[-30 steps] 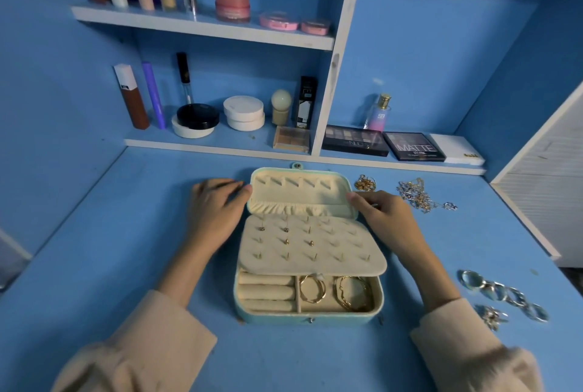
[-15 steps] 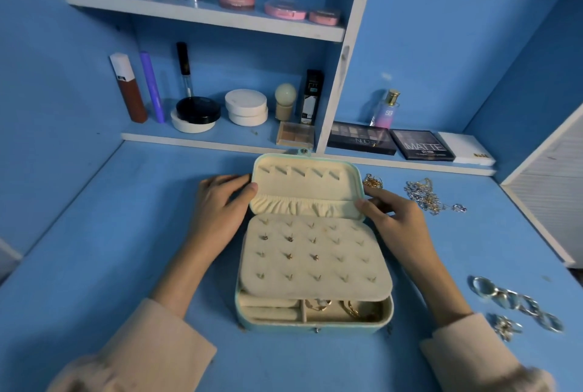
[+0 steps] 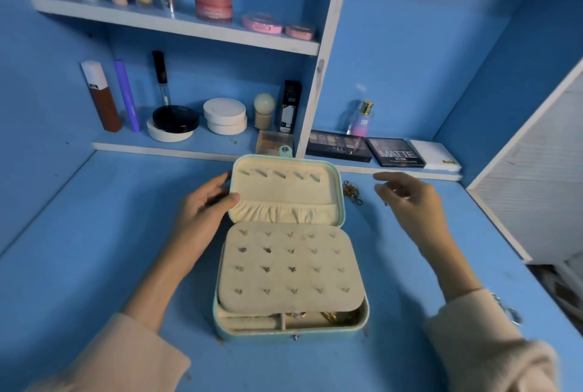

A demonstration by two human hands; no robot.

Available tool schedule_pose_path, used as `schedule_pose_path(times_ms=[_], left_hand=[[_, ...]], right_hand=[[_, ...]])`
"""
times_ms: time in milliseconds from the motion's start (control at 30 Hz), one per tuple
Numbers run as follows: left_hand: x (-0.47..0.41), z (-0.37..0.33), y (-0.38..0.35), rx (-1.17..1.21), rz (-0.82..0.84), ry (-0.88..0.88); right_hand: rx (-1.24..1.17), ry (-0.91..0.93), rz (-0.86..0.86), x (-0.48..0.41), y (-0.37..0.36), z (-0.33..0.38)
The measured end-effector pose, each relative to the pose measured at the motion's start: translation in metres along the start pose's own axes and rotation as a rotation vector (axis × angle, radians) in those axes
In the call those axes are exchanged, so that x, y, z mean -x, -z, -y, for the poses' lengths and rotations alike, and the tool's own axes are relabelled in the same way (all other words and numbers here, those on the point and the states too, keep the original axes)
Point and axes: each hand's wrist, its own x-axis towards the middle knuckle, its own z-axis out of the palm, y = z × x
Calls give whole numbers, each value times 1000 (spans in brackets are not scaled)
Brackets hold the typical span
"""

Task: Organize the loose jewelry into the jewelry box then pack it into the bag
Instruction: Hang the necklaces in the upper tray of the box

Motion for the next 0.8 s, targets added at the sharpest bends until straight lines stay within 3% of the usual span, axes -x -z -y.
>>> schedule_pose_path(times_ms=[100, 233, 333, 800], left_hand=[[0, 1, 1, -2, 9, -5], [0, 2, 1, 15, 22, -9], [0, 2, 1, 22, 18, -9], [1, 0, 1, 24, 20, -2]], right_hand=[[194, 37, 48, -21, 16, 2], [468, 53, 249, -42, 9, -1], [517, 44, 321, -48, -7, -5], [571, 7, 318, -55, -19, 3]])
